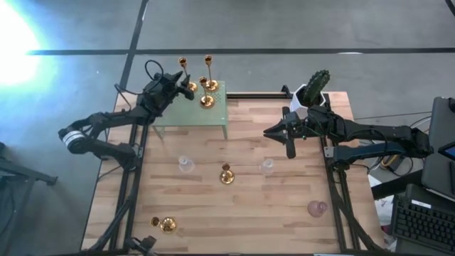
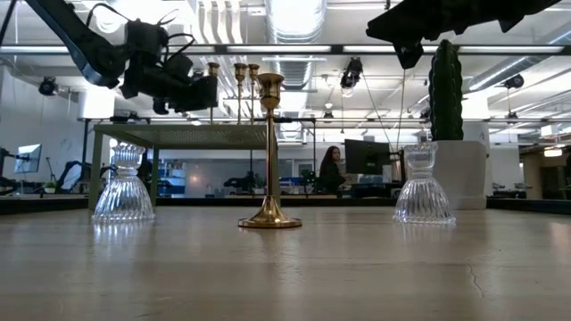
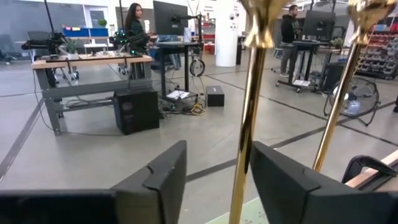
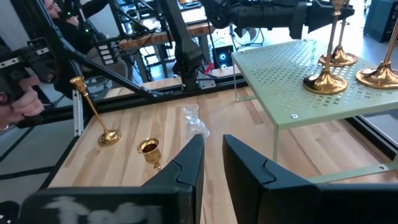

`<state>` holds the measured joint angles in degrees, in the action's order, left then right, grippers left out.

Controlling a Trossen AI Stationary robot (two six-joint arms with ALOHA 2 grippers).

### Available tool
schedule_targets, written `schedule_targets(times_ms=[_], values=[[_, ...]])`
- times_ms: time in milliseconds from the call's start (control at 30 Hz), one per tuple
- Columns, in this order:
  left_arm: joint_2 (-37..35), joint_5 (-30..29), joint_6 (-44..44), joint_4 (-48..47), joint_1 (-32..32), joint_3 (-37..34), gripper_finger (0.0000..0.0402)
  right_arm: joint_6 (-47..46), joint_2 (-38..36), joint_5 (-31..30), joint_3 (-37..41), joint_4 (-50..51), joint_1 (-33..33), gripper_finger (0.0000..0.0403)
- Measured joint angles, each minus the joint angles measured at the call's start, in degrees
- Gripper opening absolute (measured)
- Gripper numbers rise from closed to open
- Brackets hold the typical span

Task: Pick & Place candle stick holders
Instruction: Put the bottom right candle holder on the shelf, then put the bottom candle holder on the shelf

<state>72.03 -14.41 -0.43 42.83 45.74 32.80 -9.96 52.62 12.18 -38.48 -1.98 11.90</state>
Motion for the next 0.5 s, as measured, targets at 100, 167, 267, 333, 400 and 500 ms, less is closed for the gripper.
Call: schedule_targets(times_ms=[100, 167, 267, 333, 400, 500], values=[[-3.5, 0.0, 0.0, -4.3, 0.0, -0.1, 0.0208, 0.0, 0.0, 0.0, 0.0, 0.2, 0.0, 0.0057], [-6.9, 0.0, 0.0, -8.0, 0.0, -0.1, 0.0224, 0.0, 0.0, 0.0, 0.0, 0.5, 0.0, 0.006], [-12.9, 0.2, -0.8, -15.5, -0.1, -0.1, 0.0242, 0.3, 0.0, 0.0, 0.0, 0.5, 0.0, 0.0063], [-17.3, 1.0, -1.6, -21.7, -0.1, 0.0, 0.0248, 0.9, 0.0, 0.0, 0.0, 0.5, 0.0, 0.0065], [-21.9, 2.6, -1.9, -27.4, -0.1, 0.4, 0.0249, 1.1, 0.0, 0.0, 0.0, 0.5, 0.0, 0.0066], [-28.3, 6.5, -2.9, -34.8, -0.2, 1.2, 0.0248, 1.2, 0.0, 0.0, 0.0, 0.5, 0.0, 0.0065]])
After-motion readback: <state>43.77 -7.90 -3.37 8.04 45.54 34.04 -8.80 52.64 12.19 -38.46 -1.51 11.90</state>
